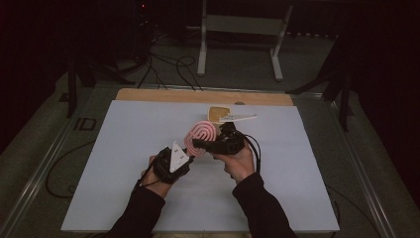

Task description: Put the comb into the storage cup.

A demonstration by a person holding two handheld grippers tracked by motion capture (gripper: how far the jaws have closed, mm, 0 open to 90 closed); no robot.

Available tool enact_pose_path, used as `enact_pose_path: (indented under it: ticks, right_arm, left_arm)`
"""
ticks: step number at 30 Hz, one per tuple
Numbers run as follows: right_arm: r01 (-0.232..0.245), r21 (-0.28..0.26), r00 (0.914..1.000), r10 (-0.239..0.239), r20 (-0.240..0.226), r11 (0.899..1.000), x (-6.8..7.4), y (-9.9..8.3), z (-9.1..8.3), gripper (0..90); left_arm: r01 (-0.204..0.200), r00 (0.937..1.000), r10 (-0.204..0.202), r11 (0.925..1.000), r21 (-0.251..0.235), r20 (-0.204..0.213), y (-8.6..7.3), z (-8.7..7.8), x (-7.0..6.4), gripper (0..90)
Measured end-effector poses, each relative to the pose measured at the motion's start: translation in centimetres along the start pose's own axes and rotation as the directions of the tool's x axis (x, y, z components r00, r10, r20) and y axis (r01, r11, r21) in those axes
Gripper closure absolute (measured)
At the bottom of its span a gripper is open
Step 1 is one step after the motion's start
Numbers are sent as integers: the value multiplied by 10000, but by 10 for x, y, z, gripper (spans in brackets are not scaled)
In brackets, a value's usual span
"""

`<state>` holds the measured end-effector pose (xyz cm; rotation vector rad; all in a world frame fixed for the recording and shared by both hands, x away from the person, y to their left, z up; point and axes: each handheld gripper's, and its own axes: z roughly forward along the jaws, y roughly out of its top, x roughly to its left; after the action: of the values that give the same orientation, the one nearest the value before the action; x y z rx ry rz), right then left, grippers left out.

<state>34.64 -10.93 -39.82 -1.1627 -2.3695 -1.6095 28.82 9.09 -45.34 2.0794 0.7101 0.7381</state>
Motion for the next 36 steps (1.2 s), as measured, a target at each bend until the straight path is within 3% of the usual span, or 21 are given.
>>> enact_pose_path:
  ticks: [5, 9, 13, 15, 18, 22, 25, 28, 30, 36]
  right_arm:
    - [-66, -118, 10000, 65, -60, 9999, 1, 1, -1, 634]
    - [-53, -207, 9999, 50, -118, 9998, 2, 2, -2, 634]
    - [-20, -248, 10000, 19, -28, 9997, 1, 3, -2, 636]
    - [-7, -242, 10000, 6, -30, 9997, 1, 2, -2, 636]
    - [-57, -317, 10000, 56, -17, 9995, -1, 3, -3, 637]
    - [-97, -341, 10000, 96, -22, 9994, -3, 4, -3, 637]
    - [-69, -306, 9999, 72, 85, 9995, -5, 4, -4, 637]
    - [-101, -359, 9999, 105, 117, 9993, -7, 4, -5, 637]
    - [-172, -417, 9997, 178, 139, 9990, -8, 5, -7, 637]
    - [-230, -482, 9993, 244, 293, 9986, -12, 8, -11, 637]
  left_arm:
    - [73, 9999, -75, 9999, -136, -124, 0, -1, 1, 665]
    - [198, 9990, -209, 9994, -276, -385, 0, -1, 1, 488]
    - [534, 9984, -540, 9979, -355, -170, -1, -1, 4, 346]
    - [534, 9984, -540, 9979, -355, -170, -1, -1, 4, 318]
    - [1179, 9930, -1183, 9910, -641, -23, -3, -6, 11, 223]
    - [1596, 9872, -1592, 9853, -603, 112, -4, -13, 19, 146]
    - [1902, 9814, -1879, 9795, -669, 396, -7, -20, 25, 10]
    - [2292, 9733, -2264, 9665, -1156, 365, -14, -30, 32, 2]
    - [2520, 9677, -2486, 9604, -1185, 429, -21, -36, 37, 2]
    - [2715, 9622, -2717, 9543, -1251, 158, -44, -57, 52, 2]
